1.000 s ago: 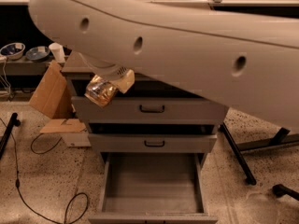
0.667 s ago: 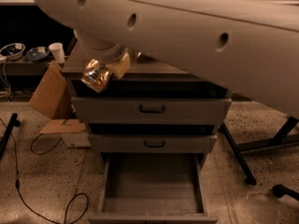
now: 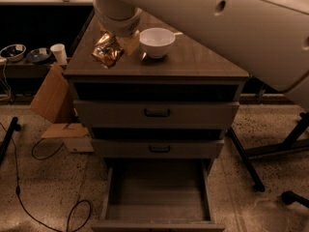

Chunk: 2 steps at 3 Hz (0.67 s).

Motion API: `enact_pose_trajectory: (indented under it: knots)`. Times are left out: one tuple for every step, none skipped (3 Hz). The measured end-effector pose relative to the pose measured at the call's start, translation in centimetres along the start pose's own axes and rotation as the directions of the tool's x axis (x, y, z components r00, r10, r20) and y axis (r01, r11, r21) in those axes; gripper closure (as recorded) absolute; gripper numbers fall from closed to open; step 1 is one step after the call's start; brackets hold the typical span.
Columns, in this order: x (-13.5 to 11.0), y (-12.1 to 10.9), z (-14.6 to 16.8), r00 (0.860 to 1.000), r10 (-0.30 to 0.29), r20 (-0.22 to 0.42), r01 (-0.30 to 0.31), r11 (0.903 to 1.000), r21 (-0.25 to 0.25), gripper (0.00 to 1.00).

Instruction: Pick orange can from bottom drawer and place on counter

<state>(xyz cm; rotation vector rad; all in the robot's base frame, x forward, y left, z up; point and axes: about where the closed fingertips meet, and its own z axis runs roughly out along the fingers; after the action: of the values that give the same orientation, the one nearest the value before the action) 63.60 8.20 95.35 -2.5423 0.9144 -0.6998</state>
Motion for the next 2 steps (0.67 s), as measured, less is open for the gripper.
enact_pose_trajectory:
  knots:
    - [2.4,-2.0,1.0,1.0,0.016,0.016,-0.017,0.9996,0.025,1.0]
    - [3.4,-3.9,1.7,0.999,0.035,0.017,-0.036,0.9973,0.063,1.0]
